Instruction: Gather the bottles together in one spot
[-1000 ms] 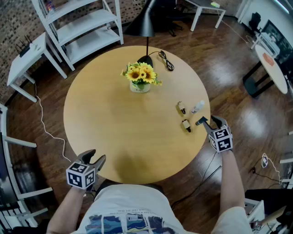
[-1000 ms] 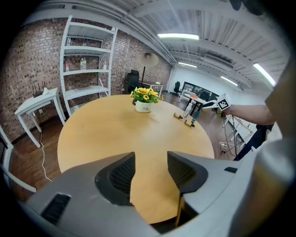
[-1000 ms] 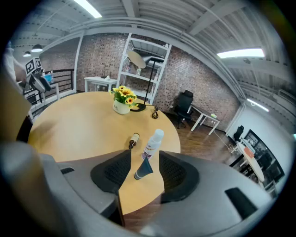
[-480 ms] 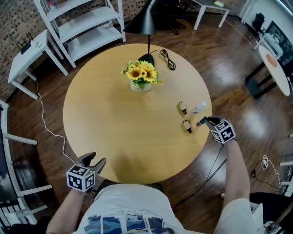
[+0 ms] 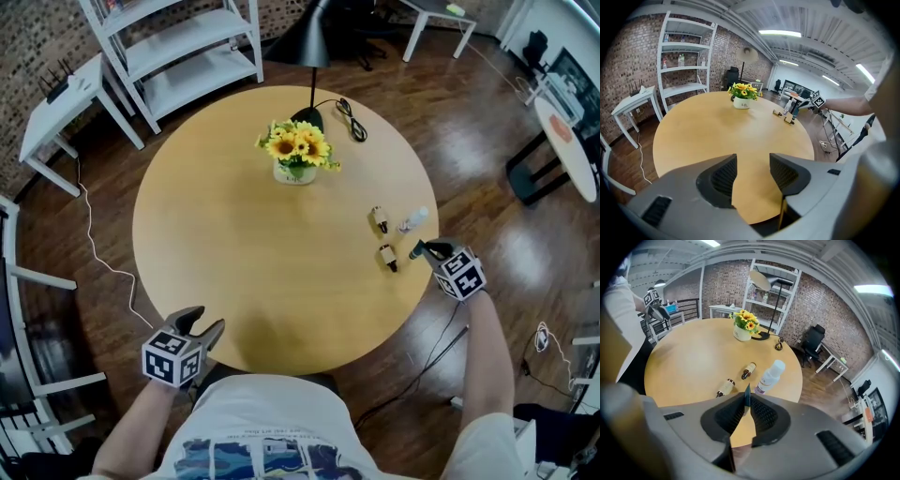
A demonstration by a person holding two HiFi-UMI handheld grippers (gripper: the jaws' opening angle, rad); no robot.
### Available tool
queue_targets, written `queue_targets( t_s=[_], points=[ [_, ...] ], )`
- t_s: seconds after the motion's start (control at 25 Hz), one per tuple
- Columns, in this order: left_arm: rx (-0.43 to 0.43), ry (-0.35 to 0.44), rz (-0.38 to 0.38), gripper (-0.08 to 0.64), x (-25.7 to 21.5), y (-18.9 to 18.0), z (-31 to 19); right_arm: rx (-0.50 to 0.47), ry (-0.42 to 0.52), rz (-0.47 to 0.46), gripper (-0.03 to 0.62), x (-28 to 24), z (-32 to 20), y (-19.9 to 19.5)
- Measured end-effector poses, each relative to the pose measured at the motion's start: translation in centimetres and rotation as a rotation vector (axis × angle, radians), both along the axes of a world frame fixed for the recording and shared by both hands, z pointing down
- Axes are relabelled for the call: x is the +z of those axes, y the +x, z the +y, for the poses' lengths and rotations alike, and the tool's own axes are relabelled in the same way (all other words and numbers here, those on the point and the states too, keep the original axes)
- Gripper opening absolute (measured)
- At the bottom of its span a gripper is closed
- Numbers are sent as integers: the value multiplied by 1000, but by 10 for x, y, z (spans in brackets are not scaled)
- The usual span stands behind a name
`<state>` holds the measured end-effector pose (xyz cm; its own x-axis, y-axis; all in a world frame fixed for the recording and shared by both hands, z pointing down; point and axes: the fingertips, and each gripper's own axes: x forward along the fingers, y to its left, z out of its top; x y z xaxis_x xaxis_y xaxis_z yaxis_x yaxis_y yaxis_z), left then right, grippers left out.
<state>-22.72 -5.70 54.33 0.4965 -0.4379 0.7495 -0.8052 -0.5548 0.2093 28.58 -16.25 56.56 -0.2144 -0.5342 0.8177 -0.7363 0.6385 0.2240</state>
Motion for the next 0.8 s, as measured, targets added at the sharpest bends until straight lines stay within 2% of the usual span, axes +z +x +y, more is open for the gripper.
queue_targets(
  t_s=[0.12, 0.28, 0.44, 0.6, 0.8],
  points=[
    [120, 38, -3, 224, -6, 16, -7, -51, 36, -11, 55, -17, -2, -20],
    [376, 129, 7, 224, -28, 62, -37, -132, 79, -48, 55, -43, -8, -57],
    [601, 174, 41, 225, -59, 115, -71, -249, 111, -115, 55, -68, -15, -117],
    [760, 240, 85, 229, -92, 165, -88, -397, 138, -181, 55, -94, -12, -188],
    [937, 258, 90, 229, -95, 217, -94, -548, 149, -223, 55, -113, -5, -259]
  ],
)
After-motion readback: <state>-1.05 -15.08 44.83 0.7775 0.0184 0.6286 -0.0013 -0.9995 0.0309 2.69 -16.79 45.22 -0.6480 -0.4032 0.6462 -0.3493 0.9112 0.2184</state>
